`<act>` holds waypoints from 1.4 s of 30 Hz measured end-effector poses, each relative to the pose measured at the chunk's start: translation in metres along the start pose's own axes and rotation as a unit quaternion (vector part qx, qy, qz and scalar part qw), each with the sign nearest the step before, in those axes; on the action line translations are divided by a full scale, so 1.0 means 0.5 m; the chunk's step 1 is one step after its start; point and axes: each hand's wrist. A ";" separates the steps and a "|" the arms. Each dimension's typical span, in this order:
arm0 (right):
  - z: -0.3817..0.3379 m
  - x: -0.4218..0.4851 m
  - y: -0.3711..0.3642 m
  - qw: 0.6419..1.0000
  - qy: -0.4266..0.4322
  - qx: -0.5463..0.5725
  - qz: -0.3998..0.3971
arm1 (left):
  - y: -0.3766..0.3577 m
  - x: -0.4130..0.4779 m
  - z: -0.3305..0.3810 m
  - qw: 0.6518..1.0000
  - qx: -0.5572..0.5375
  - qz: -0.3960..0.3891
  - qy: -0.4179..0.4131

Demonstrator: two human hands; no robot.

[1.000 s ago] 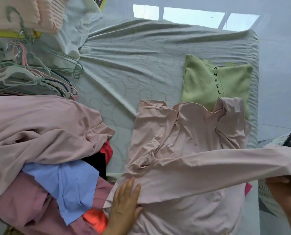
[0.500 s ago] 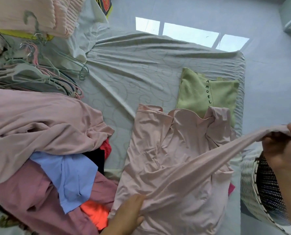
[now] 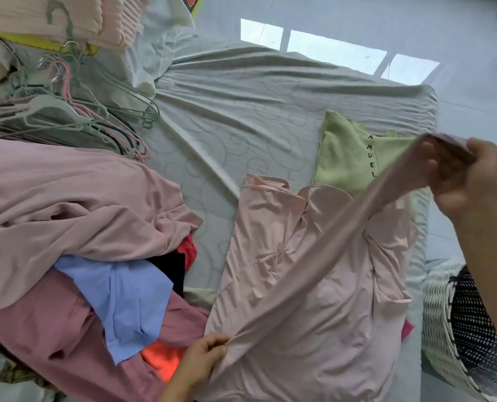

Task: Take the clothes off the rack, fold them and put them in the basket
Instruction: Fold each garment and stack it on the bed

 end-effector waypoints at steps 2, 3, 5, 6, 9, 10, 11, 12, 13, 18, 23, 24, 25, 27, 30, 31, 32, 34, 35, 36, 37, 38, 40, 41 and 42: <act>0.033 0.035 -0.069 1.000 -0.018 -0.018 0.005 | 0.018 0.018 -0.005 0.995 -0.084 0.016 0.052; 0.057 0.052 -0.101 0.999 -0.034 -0.025 0.006 | 0.024 0.025 -0.003 0.989 -0.125 0.029 0.078; 0.106 0.065 -0.158 0.998 -0.060 -0.025 -0.014 | 0.024 0.033 -0.001 0.976 -0.182 0.044 0.110; 0.133 0.067 -0.185 0.997 -0.075 -0.014 -0.020 | 0.022 0.037 -0.004 0.971 -0.201 0.047 0.117; 0.227 0.054 -0.219 0.994 -0.111 0.002 0.002 | 0.016 0.042 -0.003 0.958 -0.242 0.066 0.137; 0.266 0.038 -0.218 0.992 -0.124 -0.001 0.008 | 0.016 0.046 -0.010 0.956 -0.249 0.068 0.138; 0.310 0.019 -0.207 0.991 -0.133 -0.015 0.015 | 0.016 0.046 -0.010 0.955 -0.254 0.066 0.140; 0.361 -0.009 -0.190 0.989 -0.144 -0.027 0.023 | 0.018 0.047 -0.014 0.955 -0.252 0.066 0.140; 0.411 -0.042 -0.168 0.985 -0.164 -0.042 0.027 | 0.019 0.046 -0.013 0.955 -0.251 0.064 0.142; 0.585 -0.220 -0.046 0.897 -0.360 -0.251 -0.057 | 0.015 0.048 -0.005 0.954 -0.248 0.072 0.154; 0.595 -0.245 0.039 0.865 -0.141 -0.463 -0.131 | 0.015 0.043 0.011 0.976 -0.154 0.088 0.125; 0.586 -0.239 0.047 0.853 -0.070 -0.499 -0.136 | 0.013 0.041 0.015 0.983 -0.112 0.103 0.105; 0.578 -0.229 0.055 0.832 -0.004 -0.535 -0.149 | 0.013 0.040 0.018 0.988 -0.060 0.123 0.073; 0.568 -0.201 0.072 0.750 0.059 -0.628 -0.201 | 0.009 0.035 0.044 0.984 0.063 0.166 -0.019; 0.562 -0.158 0.086 0.641 0.026 -0.723 -0.254 | -0.004 0.059 0.123 0.954 0.133 0.217 -0.156; 0.561 -0.152 0.090 0.638 0.025 -0.726 -0.254 | -0.010 0.078 0.158 0.949 0.133 0.218 -0.183; 0.558 -0.147 0.092 0.641 0.028 -0.725 -0.249 | -0.015 0.102 0.191 0.947 0.135 0.213 -0.199; 0.549 -0.138 0.093 0.653 0.029 -0.715 -0.249 | -0.025 0.159 0.252 0.943 0.147 0.198 -0.224; 0.544 -0.133 0.092 0.669 0.032 -0.700 -0.248 | -0.030 0.187 0.278 0.939 0.163 0.200 -0.228; 0.538 -0.124 0.087 0.695 0.039 -0.677 -0.238 | -0.037 0.213 0.306 0.933 0.178 0.208 -0.234; 0.532 -0.110 0.082 0.727 0.055 -0.648 -0.220 | -0.043 0.232 0.333 0.927 0.192 0.221 -0.235; 0.527 -0.089 0.073 0.758 0.073 -0.617 -0.200 | -0.049 0.250 0.357 0.922 0.199 0.233 -0.236; 0.520 -0.036 0.044 0.809 0.099 -0.560 -0.153 | -0.061 0.284 0.390 0.922 0.196 0.245 -0.226; 0.520 -0.004 0.026 0.830 0.093 -0.535 -0.127 | -0.065 0.299 0.401 0.927 0.190 0.245 -0.212; 0.521 0.028 0.005 0.852 0.075 -0.509 -0.100 | -0.068 0.311 0.410 0.930 0.186 0.243 -0.204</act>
Point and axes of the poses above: each hand's wrist, its own x-axis towards the middle knuckle, its own y-axis out of the back of the hand, z = x × y, and after that the axes turned 8 degrees about z, right-handed
